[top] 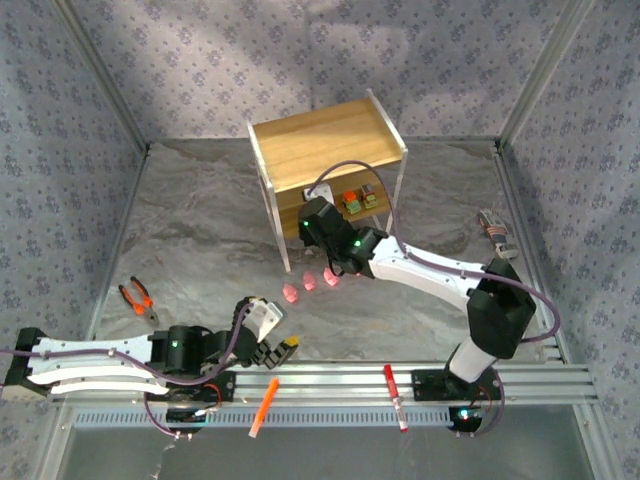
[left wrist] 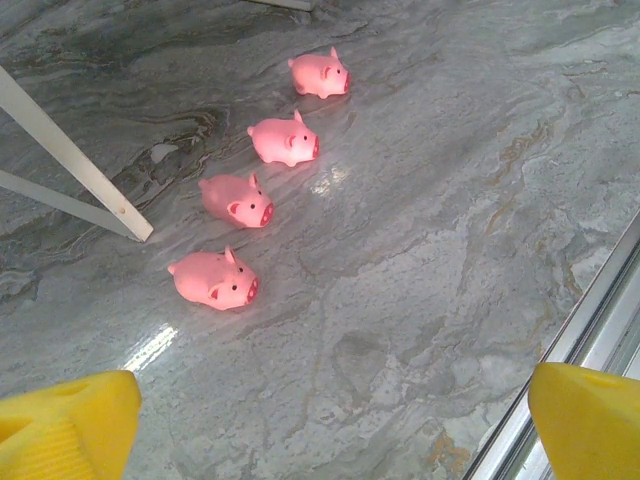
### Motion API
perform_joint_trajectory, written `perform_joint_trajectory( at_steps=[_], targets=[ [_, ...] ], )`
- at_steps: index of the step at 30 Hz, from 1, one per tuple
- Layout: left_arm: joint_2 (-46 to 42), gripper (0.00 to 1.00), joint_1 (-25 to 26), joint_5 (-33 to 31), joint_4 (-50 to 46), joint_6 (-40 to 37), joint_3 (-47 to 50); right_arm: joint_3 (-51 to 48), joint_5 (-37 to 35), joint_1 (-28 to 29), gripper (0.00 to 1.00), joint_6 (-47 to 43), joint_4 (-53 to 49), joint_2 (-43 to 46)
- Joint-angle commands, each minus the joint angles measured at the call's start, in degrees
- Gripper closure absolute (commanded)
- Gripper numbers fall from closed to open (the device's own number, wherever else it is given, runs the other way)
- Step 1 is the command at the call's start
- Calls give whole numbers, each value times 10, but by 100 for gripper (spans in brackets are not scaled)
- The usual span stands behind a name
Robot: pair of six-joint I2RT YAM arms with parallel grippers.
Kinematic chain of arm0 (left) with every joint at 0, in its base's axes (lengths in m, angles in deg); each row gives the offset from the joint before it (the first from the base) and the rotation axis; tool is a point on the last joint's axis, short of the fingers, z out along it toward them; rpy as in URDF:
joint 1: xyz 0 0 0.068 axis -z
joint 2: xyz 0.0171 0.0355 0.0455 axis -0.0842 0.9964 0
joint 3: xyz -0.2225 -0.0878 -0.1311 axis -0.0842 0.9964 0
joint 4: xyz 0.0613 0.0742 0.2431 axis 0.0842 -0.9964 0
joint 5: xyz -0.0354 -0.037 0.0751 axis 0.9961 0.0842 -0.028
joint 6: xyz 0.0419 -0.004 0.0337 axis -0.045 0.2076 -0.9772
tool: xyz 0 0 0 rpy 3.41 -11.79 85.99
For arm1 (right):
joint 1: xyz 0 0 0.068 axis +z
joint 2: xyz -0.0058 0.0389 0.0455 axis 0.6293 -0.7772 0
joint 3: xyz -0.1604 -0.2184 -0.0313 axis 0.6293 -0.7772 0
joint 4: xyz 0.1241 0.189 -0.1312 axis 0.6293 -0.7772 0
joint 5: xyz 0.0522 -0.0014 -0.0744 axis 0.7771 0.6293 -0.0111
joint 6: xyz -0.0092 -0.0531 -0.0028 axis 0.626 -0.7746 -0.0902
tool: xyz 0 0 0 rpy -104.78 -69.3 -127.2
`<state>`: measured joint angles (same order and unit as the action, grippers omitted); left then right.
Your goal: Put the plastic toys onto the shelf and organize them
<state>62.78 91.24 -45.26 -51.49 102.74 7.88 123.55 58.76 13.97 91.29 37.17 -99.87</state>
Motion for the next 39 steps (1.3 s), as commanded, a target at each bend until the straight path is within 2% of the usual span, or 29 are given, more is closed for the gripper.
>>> perform_joint_trajectory(
  at_steps=[1, 22, 39],
  targets=[
    [-7, 1, 6, -16, -1, 2, 3, 21, 4, -4, 79, 1, -8, -13],
    [-9, 1, 6, -20, -2, 4, 4, 33, 20, -18, 78, -10, -2, -42],
    [-7, 1, 6, -19, -2, 4, 3, 43, 14, -17, 69, -24, -11, -51]
  ],
)
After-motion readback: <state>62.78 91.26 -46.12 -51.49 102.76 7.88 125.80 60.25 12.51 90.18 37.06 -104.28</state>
